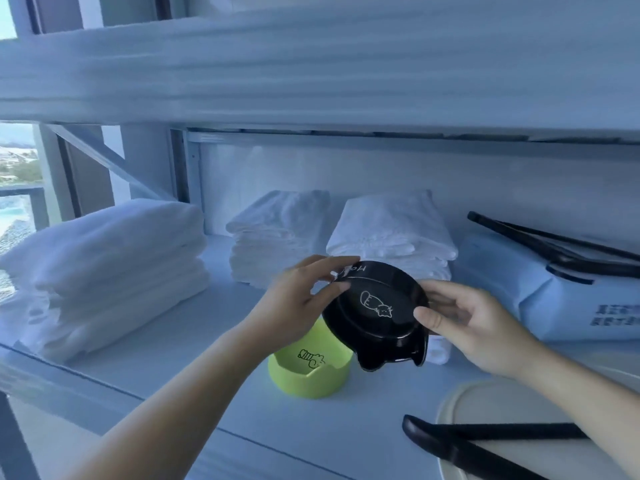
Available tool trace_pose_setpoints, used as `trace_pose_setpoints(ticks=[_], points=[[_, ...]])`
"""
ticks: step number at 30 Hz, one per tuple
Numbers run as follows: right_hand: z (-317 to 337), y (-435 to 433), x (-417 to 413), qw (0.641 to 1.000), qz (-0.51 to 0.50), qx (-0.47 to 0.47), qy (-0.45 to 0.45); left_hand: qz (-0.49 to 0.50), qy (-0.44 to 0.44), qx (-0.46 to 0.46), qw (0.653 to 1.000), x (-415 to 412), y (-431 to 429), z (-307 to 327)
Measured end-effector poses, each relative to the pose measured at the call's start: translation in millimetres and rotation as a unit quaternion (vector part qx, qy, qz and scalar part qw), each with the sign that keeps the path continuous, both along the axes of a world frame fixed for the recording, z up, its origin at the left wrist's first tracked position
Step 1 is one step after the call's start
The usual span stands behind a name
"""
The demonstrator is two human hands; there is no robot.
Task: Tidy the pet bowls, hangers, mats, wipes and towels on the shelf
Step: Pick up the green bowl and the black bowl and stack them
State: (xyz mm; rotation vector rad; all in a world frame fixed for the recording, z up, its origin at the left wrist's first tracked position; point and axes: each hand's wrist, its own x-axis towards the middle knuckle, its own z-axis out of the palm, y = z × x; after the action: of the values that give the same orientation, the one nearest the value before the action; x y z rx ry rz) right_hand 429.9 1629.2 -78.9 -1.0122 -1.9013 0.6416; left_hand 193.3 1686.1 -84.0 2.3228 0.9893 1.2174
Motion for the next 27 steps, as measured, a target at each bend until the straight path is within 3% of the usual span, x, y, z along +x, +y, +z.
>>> trace_pose_setpoints(ticks=[13, 19, 23, 27], points=[[-28, -24, 88, 0.972, -0.230, -0.040, 0.037, -0.067, 0.027, -0.001, 0.997, 113, 13, -16], [-39, -25, 121, 0.942, -0.302, -0.142, 0.033, -0.124, 0.098, 0.019, 0.987, 139, 3, -32], [-36, -21, 128, 0.915, -0.318, -0.235, 0.081, -0.144, 0.119, 0.009, 0.982, 151, -5, -44], [-43, -8, 138, 0.896, -0.354, -0.268, 0.035, -0.145, 0.145, 0.001, 0.979, 156, -9, -51]])
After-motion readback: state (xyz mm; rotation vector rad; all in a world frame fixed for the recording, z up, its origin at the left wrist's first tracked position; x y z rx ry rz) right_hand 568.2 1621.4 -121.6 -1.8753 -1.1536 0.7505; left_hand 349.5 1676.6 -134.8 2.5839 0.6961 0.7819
